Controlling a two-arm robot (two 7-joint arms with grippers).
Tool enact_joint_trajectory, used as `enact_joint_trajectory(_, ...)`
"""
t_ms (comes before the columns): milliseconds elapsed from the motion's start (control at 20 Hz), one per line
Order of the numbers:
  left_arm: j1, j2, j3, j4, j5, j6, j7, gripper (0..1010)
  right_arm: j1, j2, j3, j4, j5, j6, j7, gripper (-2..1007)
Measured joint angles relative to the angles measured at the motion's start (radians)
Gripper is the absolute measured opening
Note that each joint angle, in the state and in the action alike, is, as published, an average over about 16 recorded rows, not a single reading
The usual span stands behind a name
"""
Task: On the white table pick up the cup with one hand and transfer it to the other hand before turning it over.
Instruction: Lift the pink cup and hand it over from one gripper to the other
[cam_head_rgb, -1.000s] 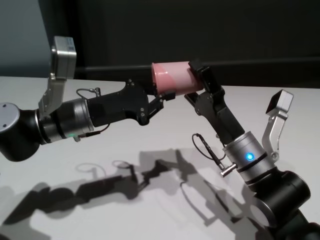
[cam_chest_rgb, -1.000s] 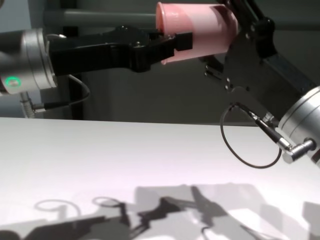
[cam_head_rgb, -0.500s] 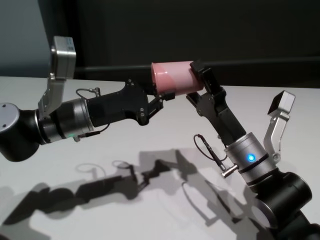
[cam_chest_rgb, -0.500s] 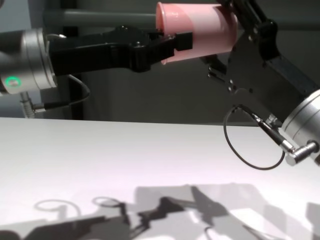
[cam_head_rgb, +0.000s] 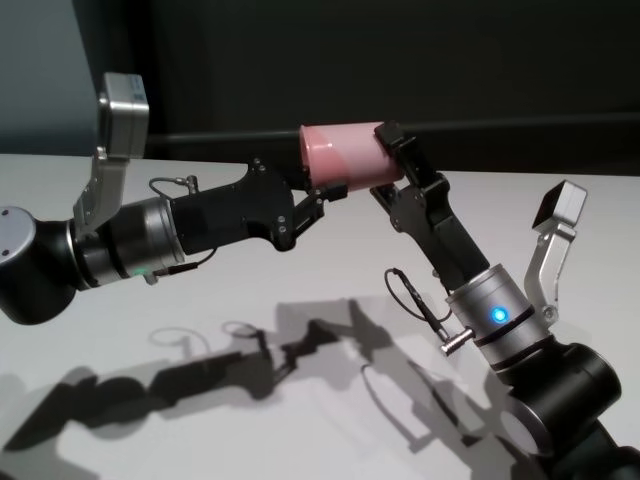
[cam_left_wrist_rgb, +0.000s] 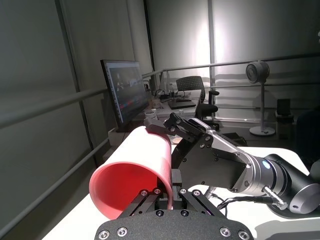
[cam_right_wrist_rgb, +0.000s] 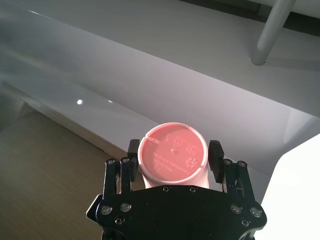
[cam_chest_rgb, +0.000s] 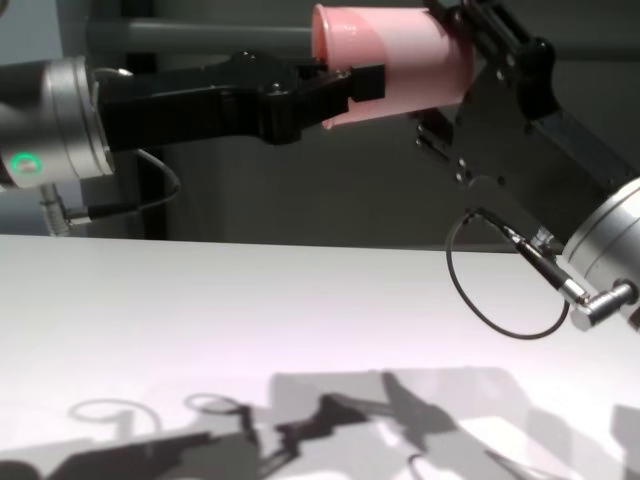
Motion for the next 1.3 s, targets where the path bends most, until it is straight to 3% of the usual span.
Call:
enact_joint_trajectory(450, 0.000, 0.000, 0.000, 0.000, 0.000, 0.000, 0.000, 51, -0.001, -0.001, 0.001, 0.000, 0.000, 0.002, -0.001, 769)
enact_joint_trajectory(950, 0.000, 0.000, 0.000, 0.000, 0.000, 0.000, 0.000, 58, -0.001, -0.002, 0.002, -0.001, 0.000, 0.004, -0.002, 760)
enact_joint_trajectory(1300, 0.000, 0.000, 0.000, 0.000, 0.000, 0.000, 0.000, 144, -0.001, -0.002, 0.002, -0.001, 0.000, 0.004, -0.002, 760)
